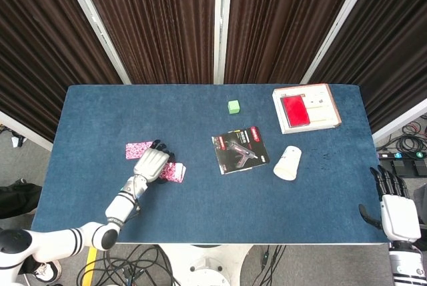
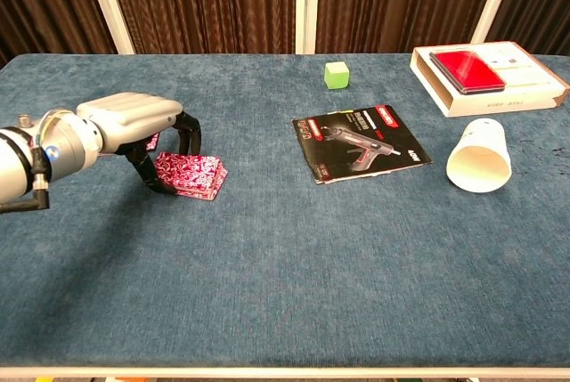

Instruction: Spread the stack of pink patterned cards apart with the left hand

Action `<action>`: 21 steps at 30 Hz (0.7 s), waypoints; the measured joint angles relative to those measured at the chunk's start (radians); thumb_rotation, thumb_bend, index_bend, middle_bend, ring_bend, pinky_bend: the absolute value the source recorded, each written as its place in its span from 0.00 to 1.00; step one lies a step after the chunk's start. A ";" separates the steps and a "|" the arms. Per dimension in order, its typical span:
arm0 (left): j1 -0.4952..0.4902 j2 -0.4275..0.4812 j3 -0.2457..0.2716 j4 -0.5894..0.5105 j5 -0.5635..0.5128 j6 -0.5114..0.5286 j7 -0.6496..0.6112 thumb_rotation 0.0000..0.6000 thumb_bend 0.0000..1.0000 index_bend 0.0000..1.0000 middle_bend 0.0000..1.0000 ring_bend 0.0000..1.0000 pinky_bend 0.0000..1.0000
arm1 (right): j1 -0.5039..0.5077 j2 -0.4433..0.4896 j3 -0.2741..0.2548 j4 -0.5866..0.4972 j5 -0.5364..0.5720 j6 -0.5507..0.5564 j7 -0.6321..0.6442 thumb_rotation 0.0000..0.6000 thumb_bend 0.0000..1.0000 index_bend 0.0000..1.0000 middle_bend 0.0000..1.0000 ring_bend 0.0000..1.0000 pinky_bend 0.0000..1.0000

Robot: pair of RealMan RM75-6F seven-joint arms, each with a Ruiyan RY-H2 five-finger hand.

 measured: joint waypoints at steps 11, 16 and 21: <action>0.003 0.006 -0.005 0.001 0.025 -0.011 -0.047 1.00 0.22 0.48 0.50 0.19 0.10 | 0.001 -0.001 0.001 0.001 0.004 -0.004 0.000 1.00 0.23 0.00 0.00 0.00 0.00; 0.003 0.008 -0.010 0.000 0.035 -0.010 -0.062 1.00 0.23 0.49 0.51 0.19 0.10 | 0.001 -0.001 0.001 0.002 0.005 -0.005 0.001 1.00 0.23 0.00 0.00 0.00 0.00; 0.002 0.009 -0.017 -0.001 0.042 -0.005 -0.069 1.00 0.23 0.49 0.51 0.19 0.10 | 0.001 0.000 0.001 0.001 0.004 -0.003 0.001 1.00 0.23 0.00 0.00 0.00 0.00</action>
